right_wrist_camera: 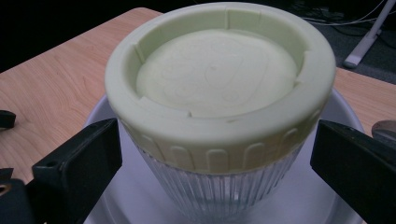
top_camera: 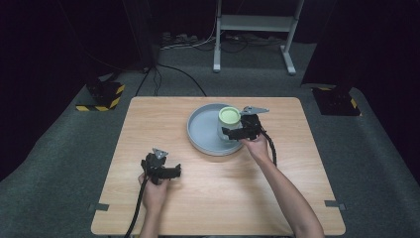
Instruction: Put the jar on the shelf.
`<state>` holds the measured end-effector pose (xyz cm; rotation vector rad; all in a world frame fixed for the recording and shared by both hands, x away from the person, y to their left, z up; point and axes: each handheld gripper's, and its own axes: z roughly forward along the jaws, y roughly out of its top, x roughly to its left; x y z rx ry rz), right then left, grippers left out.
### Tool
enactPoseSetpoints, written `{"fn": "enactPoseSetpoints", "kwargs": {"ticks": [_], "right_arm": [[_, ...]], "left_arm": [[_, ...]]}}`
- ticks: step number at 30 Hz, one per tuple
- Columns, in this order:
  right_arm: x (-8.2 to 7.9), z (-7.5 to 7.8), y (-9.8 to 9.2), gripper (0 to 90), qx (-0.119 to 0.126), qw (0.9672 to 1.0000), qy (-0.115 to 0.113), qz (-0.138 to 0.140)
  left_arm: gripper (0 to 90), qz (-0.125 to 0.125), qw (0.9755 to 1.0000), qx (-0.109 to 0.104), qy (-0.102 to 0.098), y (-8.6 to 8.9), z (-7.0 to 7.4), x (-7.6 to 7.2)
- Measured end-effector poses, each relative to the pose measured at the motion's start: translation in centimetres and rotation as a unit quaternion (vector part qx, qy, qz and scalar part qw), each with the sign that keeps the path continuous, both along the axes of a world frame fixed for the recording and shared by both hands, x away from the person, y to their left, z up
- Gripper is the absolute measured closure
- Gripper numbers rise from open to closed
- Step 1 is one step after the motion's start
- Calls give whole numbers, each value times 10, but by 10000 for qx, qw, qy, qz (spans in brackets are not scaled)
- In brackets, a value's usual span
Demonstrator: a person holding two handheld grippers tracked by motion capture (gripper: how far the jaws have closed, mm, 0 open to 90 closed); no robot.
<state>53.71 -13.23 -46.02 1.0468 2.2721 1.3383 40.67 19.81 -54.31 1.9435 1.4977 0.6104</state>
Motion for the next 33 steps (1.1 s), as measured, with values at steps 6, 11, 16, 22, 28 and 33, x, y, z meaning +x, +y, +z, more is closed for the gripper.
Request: {"fn": "enactPoseSetpoints", "kwargs": {"ticks": [6, 11, 16, 22, 28, 33], "right_arm": [[-1, 0, -2, 19, 40, 10000, 7, 8], [-2, 0, -3, 20, 50, 10000, 7, 17], [-3, 1, -5, 21, 46, 10000, -12, 34], [-4, 2, -7, 22, 74, 10000, -11, 26], [-5, 2, -9, 24, 75, 10000, -18, 23], [-5, 3, -11, 27, 49, 10000, -41, -13]], "left_arm": [[13, 2, 10000, -1, -1, 0, 0, 0], [13, 0, 10000, 0, 0, 0, 0, 0], [13, 0, 10000, 0, -1, 0, 0, 0], [13, 2, 10000, 0, -2, 0, 0, 0], [13, 1, 10000, 0, -2, 0, 0, 0], [13, 1, 10000, 0, -1, 0, 0, 0]]}}
